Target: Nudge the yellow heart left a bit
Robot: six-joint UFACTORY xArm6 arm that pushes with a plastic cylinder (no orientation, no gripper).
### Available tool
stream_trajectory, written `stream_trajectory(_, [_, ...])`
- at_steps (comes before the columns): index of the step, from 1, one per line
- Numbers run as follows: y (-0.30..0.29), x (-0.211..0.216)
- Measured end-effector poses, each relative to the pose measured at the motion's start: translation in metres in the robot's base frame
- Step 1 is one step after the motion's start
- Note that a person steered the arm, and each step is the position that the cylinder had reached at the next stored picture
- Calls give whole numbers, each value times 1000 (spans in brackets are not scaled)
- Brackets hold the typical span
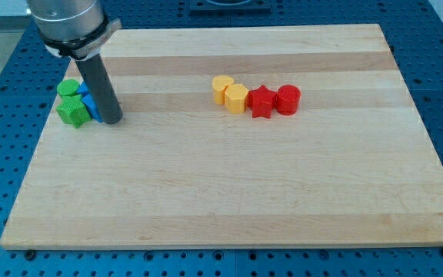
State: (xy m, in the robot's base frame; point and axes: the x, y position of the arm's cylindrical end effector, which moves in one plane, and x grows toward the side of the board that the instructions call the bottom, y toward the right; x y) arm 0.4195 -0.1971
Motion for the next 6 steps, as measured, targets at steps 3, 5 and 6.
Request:
stream_trajectory(3, [41, -15])
stream_trajectory(5, [112, -112])
stream_trajectory(6, [195, -115])
